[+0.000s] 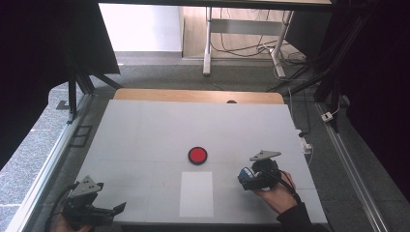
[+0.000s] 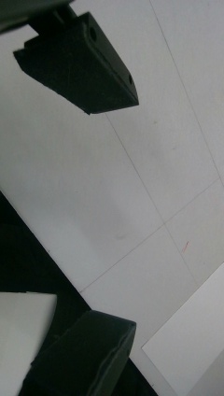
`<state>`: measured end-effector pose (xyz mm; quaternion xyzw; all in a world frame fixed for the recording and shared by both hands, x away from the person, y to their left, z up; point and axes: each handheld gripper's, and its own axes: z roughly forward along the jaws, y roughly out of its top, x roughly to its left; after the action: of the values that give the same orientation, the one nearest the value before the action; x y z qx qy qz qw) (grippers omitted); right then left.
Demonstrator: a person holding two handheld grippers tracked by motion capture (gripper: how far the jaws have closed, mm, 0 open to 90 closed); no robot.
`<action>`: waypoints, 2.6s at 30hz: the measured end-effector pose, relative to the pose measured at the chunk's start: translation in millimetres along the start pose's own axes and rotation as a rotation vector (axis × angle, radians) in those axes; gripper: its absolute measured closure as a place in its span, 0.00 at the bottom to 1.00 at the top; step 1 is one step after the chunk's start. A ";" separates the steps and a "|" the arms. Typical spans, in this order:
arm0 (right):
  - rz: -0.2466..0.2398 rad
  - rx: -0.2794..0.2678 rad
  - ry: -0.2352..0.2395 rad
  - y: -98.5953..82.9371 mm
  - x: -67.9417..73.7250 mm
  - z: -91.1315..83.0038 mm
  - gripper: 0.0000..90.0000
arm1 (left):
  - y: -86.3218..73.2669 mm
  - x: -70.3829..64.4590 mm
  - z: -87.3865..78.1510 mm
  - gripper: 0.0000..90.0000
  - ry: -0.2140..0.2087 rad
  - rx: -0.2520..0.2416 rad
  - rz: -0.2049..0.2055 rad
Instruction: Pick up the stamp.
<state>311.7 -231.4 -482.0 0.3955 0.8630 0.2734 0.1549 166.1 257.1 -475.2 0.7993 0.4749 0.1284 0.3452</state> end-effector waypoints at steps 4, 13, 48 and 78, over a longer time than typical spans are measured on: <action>0.006 0.009 0.008 1.0 -0.9 -1.9 0.35 | -0.1 -0.1 0.0 0.00 0.001 0.000 0.001; 0.000 0.019 0.033 3.4 -0.9 -4.6 0.64 | 0.0 -0.5 0.2 0.00 0.001 0.003 0.002; -0.035 -0.095 0.141 12.5 -1.4 -27.7 0.79 | 0.1 -0.9 -0.1 0.00 -0.008 0.001 0.013; -0.185 -0.223 0.356 46.5 24.9 -32.8 0.79 | -0.3 1.4 -1.0 0.00 -0.033 0.000 -0.002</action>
<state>307.7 -198.7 -429.3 0.2407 0.8739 0.4169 0.0673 166.1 258.8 -474.9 0.8007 0.4701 0.1149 0.3531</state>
